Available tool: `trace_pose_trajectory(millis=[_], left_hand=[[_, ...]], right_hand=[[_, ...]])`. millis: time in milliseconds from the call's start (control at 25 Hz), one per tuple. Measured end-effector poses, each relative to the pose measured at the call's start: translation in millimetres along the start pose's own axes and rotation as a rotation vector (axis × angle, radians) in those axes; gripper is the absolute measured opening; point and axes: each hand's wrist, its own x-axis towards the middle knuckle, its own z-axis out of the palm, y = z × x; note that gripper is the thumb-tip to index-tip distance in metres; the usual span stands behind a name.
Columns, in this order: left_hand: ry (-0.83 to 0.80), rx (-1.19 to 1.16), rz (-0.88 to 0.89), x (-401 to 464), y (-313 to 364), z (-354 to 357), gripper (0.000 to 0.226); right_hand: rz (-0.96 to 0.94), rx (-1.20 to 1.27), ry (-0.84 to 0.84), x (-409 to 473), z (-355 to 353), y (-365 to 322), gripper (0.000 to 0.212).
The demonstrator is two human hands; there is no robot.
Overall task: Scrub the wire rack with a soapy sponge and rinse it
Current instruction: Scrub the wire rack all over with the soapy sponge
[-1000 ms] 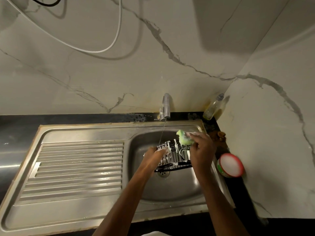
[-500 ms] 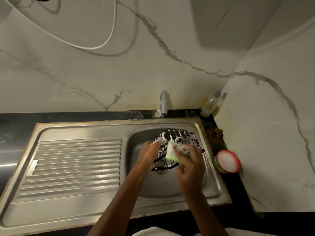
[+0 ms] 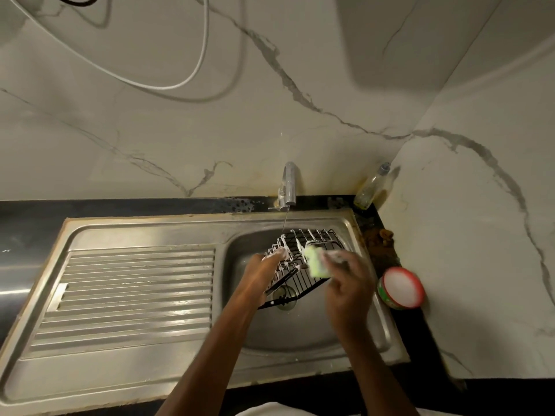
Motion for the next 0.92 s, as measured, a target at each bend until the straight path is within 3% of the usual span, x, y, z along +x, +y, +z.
trace_pose_trajectory(millis=[80, 120, 280, 400, 480, 600, 640, 680, 800, 840, 920], left_hand=[[0.009, -0.026, -0.02, -1.4, 1.3, -0.1, 0.03], [0.014, -0.033, -0.008, -0.2, 1.4, -1.1, 0.026], [-0.005, 0.028, 0.008, -1.6, 5.5, 1.6, 0.043], [-0.016, -0.001, -0.009, -4.7, 2.3, -4.1, 0.02], [-0.026, -0.027, -0.02, -1.2, -1.8, -8.5, 0.048], [-0.06, -0.069, -0.04, 23.1, -17.9, -14.8, 0.095], [-0.052, -0.078, -0.048, 20.0, -13.5, -14.2, 0.098], [-0.043, -0.06, -0.051, 13.2, -8.8, -15.2, 0.09], [-0.005, -0.065, -0.024, -8.8, 4.6, -17.7, 0.065], [0.004, -0.078, -0.055, -6.7, 3.1, -19.0, 0.058], [0.004, -0.066, -0.053, -6.7, 6.1, -17.5, 0.048]], right_hand=[[0.18, -0.025, 0.092, 8.1, -5.8, 18.7, 0.042], [0.178, -0.006, 0.098, 6.2, -2.8, 10.9, 0.041], [-0.106, 0.087, -0.018, -13.5, 7.8, -38.6, 0.04], [0.118, -0.005, 0.103, 7.7, -1.9, 9.7, 0.041], [0.223, -0.052, 0.155, 7.2, -1.4, 10.7, 0.043], [-0.056, 0.037, 0.057, -15.8, 7.6, -40.9, 0.042], [-0.126, 0.035, 0.013, -15.6, 5.3, -38.4, 0.041], [-0.108, 0.024, -0.001, -8.4, 1.3, -26.4, 0.041], [0.249, -0.045, 0.137, 12.2, -4.8, 22.1, 0.037], [0.276, -0.035, 0.15, 10.4, -2.4, 16.8, 0.037], [0.105, 0.024, 0.105, -0.1, 7.7, -24.8, 0.04]])
